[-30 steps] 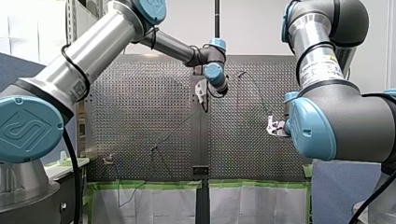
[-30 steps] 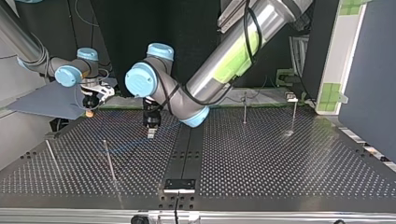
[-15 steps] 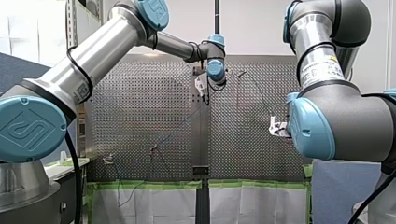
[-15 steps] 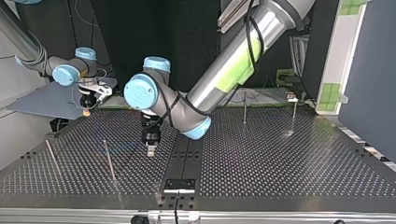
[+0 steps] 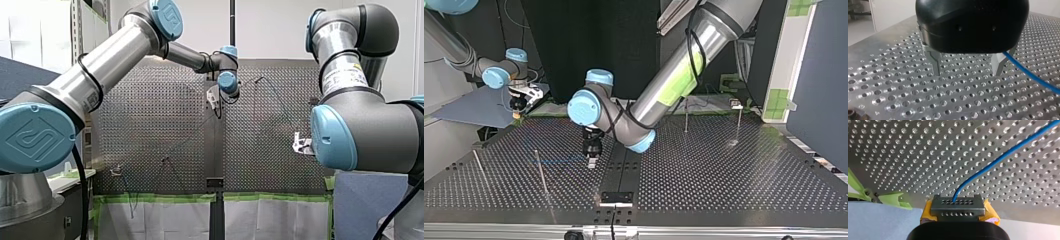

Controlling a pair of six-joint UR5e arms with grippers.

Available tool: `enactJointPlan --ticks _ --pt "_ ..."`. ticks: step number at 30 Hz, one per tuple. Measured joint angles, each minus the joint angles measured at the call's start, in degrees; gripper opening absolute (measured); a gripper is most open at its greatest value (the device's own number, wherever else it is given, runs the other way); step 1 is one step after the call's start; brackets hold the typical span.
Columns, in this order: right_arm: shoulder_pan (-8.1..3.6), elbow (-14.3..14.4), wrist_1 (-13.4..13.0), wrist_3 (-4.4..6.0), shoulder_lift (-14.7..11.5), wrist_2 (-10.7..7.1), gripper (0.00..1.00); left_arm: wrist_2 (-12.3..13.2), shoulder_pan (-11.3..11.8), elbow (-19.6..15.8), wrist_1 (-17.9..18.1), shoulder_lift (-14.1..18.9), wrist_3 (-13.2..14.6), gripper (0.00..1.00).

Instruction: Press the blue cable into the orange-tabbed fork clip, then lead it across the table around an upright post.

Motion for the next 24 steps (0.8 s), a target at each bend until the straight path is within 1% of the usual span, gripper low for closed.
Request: enactJointPlan --ticks 8,13,24 --pt "-0.55 0.0 -1.9 0.80 1.5 0.05 0.00 0.6 0.9 0.0 0.6 0.0 0.0 1.00" --pt "-0.70 0.0 -2.6 1.18 2.1 0.07 0.00 0.7 1.3 0.0 0.8 0.0 0.0 1.00" --pt "-0.82 0.0 -4.0 1.87 6.3 0.42 0.00 1.4 2.2 0.0 0.8 0.0 0.0 1.00"
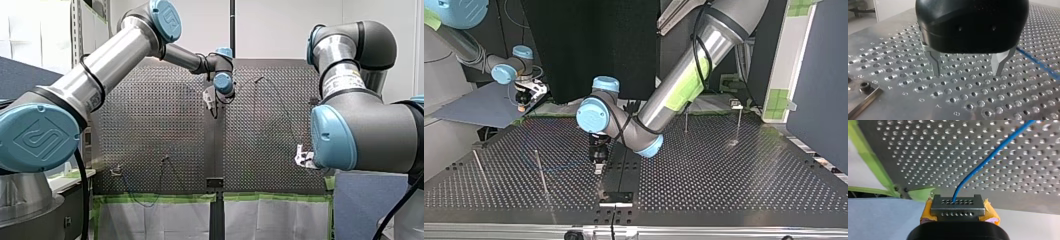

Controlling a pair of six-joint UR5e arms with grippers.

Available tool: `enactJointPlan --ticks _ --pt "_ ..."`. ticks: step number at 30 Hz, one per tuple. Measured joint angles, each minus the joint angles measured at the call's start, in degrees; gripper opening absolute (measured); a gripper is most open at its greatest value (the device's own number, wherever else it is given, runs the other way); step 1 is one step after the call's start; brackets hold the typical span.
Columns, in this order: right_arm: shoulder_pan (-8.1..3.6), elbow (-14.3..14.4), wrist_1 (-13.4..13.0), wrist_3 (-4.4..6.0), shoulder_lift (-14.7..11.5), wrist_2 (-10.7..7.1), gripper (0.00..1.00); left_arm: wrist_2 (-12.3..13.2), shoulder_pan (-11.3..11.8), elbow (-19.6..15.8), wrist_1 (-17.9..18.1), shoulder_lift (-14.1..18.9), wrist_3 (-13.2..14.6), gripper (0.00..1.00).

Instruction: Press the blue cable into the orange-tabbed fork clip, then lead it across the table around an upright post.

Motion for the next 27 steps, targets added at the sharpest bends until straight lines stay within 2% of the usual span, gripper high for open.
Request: enactJointPlan --ticks 8,16,27 --pt "-0.28 0.0 -1.0 0.18 1.0 0.51 0.00 0.2 0.2 0.0 0.0 0.0 -0.1 1.00" --pt "-0.71 0.0 -1.9 -0.14 2.2 1.58 0.00 0.1 0.2 0.2 0.0 0.0 -0.3 1.00" --pt "-2.06 0.0 -5.6 -0.14 4.7 1.86 0.00 -0.1 0.2 1.2 -0.8 0.0 -0.5 1.00"
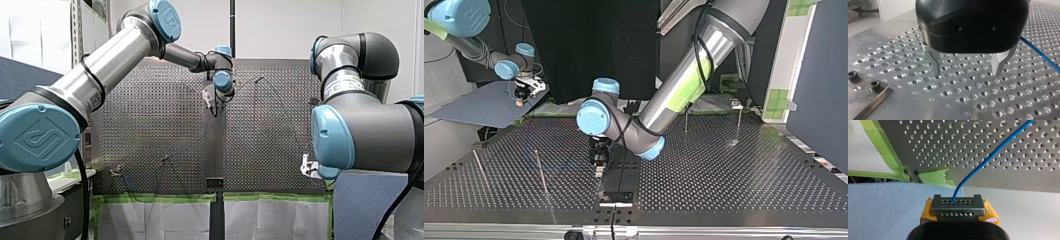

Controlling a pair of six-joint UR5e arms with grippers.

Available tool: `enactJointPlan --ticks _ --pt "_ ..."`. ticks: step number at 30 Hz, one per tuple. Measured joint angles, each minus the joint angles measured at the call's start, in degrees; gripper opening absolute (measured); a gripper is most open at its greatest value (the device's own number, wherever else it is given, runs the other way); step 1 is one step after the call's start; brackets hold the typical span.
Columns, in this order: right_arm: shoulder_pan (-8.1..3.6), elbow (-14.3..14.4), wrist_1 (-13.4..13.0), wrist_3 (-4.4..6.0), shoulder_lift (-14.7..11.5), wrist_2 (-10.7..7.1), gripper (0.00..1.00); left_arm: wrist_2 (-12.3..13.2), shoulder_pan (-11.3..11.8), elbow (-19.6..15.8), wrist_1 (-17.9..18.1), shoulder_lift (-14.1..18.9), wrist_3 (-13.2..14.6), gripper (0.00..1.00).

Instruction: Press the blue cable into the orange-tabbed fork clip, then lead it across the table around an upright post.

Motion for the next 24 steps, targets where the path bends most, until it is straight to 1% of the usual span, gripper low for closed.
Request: enactJointPlan --ticks 3,6,11,15,19,24 --pt "-0.46 -0.1 -0.9 -0.14 0.9 -0.15 0.00 -0.2 -0.1 0.1 -0.5 0.0 0.0 1.00" --pt "-0.77 -0.3 -1.1 -0.35 1.2 -0.28 0.00 -0.4 -0.2 0.1 -1.6 0.0 -0.3 1.00" --pt "-0.91 -0.4 -0.8 -0.54 1.3 -0.35 0.00 -0.4 -0.1 0.1 -4.2 0.0 -0.8 1.00" --pt "-0.94 -0.5 -0.7 -0.69 1.3 -0.35 0.00 -0.5 0.1 0.1 -6.3 0.0 -0.6 1.00" --pt "-0.95 -0.5 -0.5 -0.87 1.3 -0.37 0.00 -0.8 0.3 0.1 -8.4 0.1 0.3 1.00" --pt "-0.94 -0.5 -0.2 -1.23 1.4 -0.31 0.00 -2.6 0.4 0.1 -10.9 0.3 1.9 1.00"
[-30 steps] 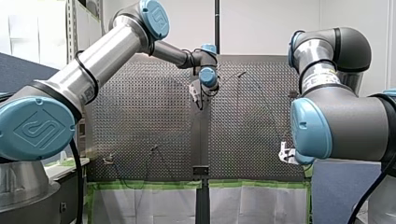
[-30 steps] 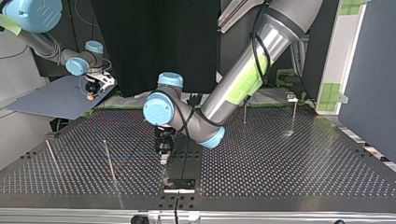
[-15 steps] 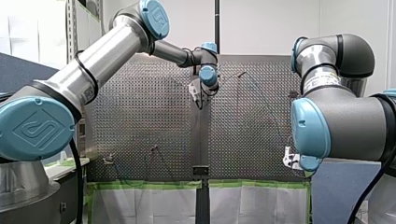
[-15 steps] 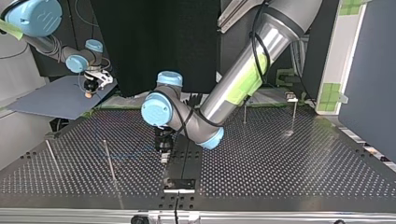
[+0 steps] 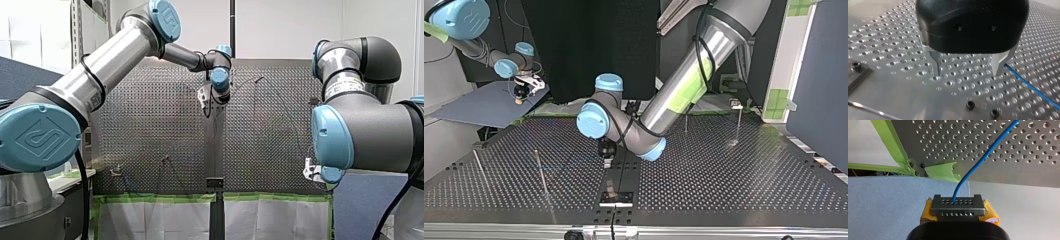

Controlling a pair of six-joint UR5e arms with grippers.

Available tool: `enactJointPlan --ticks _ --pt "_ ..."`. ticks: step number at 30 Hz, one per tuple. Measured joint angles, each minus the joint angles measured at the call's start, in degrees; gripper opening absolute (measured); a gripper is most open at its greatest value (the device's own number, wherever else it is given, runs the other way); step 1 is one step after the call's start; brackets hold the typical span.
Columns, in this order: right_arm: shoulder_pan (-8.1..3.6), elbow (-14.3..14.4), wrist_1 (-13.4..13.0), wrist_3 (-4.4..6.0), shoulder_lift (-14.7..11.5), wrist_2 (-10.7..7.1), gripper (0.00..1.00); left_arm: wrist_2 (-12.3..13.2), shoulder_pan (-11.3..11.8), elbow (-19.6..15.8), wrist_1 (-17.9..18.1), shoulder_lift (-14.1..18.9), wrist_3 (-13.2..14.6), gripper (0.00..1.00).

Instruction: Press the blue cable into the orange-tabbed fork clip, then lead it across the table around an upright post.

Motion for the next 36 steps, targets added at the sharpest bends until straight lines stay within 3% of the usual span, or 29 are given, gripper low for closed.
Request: enactJointPlan --ticks 16,21,29,36 --pt "0.01 -0.2 0.4 -0.08 0.0 0.12 0.00 -1.5 -0.4 -0.3 -8.6 6.0 6.1 1.00" --pt "0.01 -0.4 0.5 -0.06 0.0 0.12 0.00 0.5 -1.1 -0.3 -9.1 6.4 8.6 1.00" --pt "-0.01 -0.5 0.5 -0.06 0.0 0.09 0.00 5.0 -2.4 -0.3 -5.3 6.5 13.2 1.00" --pt "-0.01 -0.8 0.6 -0.06 0.0 0.02 0.00 9.0 -3.5 -0.2 -4.2 6.5 17.2 1.00"
